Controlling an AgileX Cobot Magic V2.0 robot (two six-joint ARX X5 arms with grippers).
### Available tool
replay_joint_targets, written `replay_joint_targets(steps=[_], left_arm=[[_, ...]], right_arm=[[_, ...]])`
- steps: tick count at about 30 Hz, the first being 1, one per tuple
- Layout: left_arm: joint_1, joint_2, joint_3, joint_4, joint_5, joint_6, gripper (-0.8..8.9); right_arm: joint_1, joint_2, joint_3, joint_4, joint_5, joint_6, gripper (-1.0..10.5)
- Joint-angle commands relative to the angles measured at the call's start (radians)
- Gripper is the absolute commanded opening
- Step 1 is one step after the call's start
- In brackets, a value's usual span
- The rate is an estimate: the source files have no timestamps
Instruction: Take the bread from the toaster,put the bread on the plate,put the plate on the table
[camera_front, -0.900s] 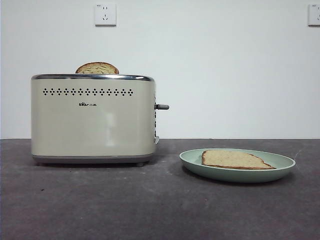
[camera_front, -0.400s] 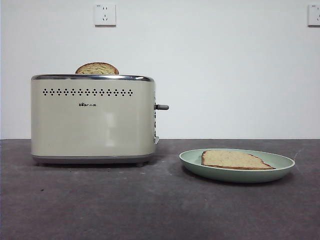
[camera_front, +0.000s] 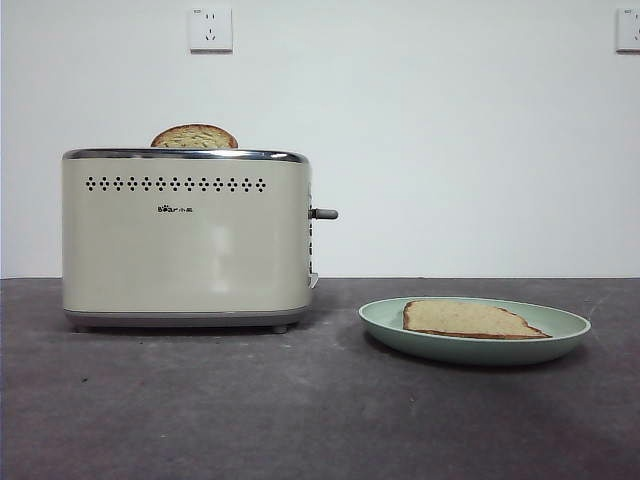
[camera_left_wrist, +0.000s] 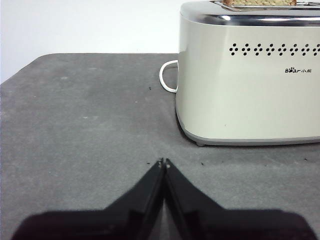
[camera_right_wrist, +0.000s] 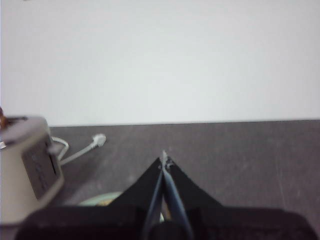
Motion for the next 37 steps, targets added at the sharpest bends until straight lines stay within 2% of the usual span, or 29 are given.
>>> replay_joint_targets(steps=[1, 13, 22, 37], left_arm=[[0.001, -0.003, -0.012, 0.008, -0.003, -0.004, -0.04], [0.001, -0.003, -0.012, 0.008, -0.003, -0.004, -0.04], [0.001, -0.003, -0.012, 0.008, -0.003, -0.004, -0.04], [0.001, -0.003, -0.012, 0.008, -0.003, -0.004, -0.04]], right_arm=[[0.0, -0.036, -0.101, 0.04, 0.006, 0.017, 0.0], [0.001, -0.156, -0.322, 0.048, 0.002, 0.019, 0.0], [0.0, -0.156, -0.322, -0.034, 0.002, 0.007, 0.0], [0.0, -0.156, -0.321, -0.031, 0.002, 0.021, 0.0]])
